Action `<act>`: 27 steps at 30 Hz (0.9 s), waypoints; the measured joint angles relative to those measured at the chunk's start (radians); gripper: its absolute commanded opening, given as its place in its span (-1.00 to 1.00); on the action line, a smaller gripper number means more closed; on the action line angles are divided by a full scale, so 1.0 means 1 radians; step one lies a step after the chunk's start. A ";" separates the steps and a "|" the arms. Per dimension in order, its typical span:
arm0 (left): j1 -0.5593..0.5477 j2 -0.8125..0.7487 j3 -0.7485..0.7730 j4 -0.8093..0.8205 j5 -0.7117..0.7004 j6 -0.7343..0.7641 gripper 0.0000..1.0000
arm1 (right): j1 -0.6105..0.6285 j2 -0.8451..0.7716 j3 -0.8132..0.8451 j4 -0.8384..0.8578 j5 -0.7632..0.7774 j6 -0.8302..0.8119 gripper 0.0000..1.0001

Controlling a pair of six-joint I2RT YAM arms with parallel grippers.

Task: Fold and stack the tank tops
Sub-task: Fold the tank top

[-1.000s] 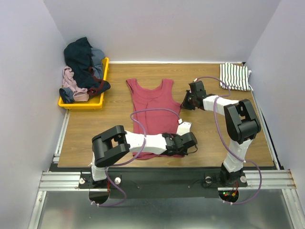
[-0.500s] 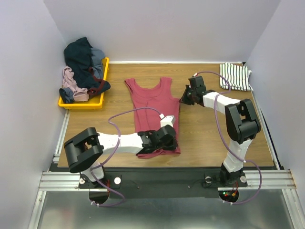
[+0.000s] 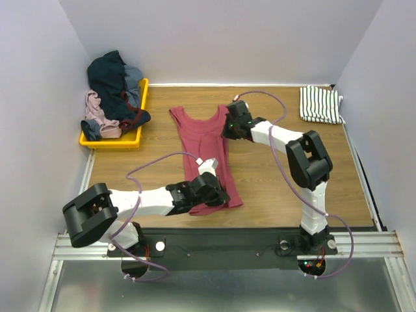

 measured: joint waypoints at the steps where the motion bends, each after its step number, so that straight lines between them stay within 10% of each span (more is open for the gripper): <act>1: 0.002 -0.015 -0.016 0.001 0.000 -0.009 -1.00 | 0.011 0.014 0.014 -0.006 0.005 0.000 -0.87; 27: 0.006 -0.300 -0.228 -0.086 -0.030 -0.232 -1.00 | 0.142 0.110 0.140 -0.064 0.090 0.009 -0.87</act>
